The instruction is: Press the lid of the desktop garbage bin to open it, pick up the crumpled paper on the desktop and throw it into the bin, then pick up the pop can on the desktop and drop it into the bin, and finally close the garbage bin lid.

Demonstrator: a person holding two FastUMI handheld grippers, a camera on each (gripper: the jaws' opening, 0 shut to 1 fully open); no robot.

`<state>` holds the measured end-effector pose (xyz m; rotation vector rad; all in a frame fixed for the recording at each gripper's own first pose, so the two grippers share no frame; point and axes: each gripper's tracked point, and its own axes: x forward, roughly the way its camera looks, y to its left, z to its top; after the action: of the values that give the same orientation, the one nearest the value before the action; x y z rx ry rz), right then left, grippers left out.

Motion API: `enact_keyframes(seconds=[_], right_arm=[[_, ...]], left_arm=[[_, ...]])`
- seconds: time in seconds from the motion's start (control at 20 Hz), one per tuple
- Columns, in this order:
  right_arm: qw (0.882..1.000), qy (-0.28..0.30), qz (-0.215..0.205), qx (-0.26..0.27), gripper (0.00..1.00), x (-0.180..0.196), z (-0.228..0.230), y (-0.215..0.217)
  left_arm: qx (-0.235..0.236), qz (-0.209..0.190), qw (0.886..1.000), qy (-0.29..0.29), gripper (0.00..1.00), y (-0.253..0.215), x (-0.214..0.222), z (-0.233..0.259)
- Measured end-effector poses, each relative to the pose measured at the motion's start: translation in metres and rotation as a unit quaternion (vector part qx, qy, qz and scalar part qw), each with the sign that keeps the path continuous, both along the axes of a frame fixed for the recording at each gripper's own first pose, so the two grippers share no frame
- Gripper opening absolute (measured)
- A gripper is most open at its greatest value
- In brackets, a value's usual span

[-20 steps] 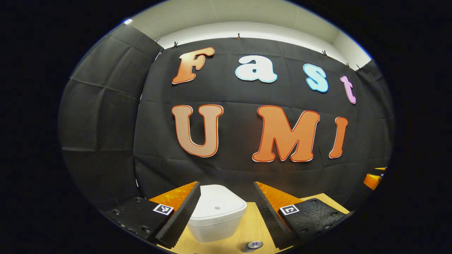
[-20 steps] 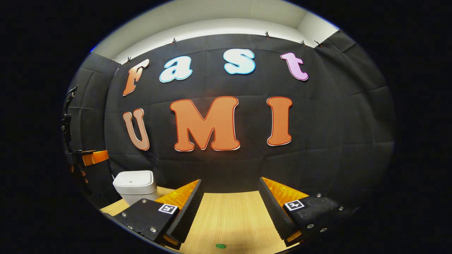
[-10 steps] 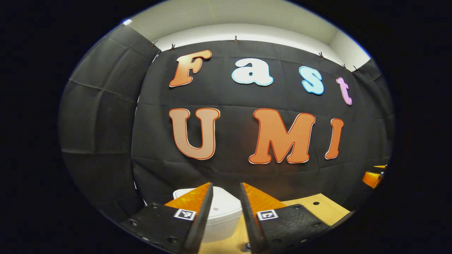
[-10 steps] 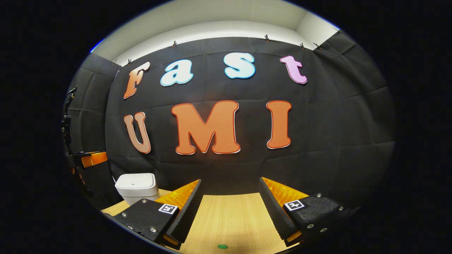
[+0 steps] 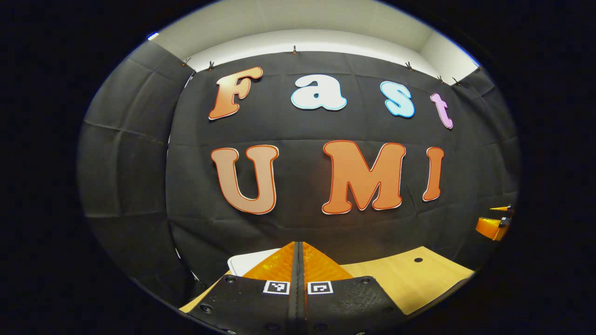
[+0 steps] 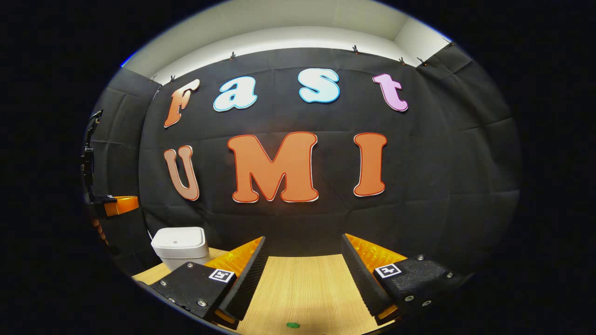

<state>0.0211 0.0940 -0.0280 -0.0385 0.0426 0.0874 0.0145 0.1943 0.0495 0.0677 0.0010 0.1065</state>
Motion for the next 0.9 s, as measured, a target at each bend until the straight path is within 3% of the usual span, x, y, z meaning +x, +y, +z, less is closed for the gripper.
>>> enact_keyframes(seconds=[0.15, 0.4, 0.9], right_arm=[[1.000, 0.001, 0.003, 0.002, 0.94, 0.004, 0.001, 0.002], [1.000, 0.007, 0.003, -0.001, 0.94, 0.013, -0.006, 0.001], [0.999, 0.038, -0.007, -0.007, 0.94, 0.023, -0.022, -0.004]], left_arm=[[-0.029, -0.035, 0.999, 0.019, 0.00, 0.003, 0.015, 0.007], [-0.025, -0.033, 0.997, 0.061, 0.00, 0.040, 0.044, 0.007], [-0.056, -0.038, 0.978, 0.197, 0.00, 0.074, 0.094, -0.089]])
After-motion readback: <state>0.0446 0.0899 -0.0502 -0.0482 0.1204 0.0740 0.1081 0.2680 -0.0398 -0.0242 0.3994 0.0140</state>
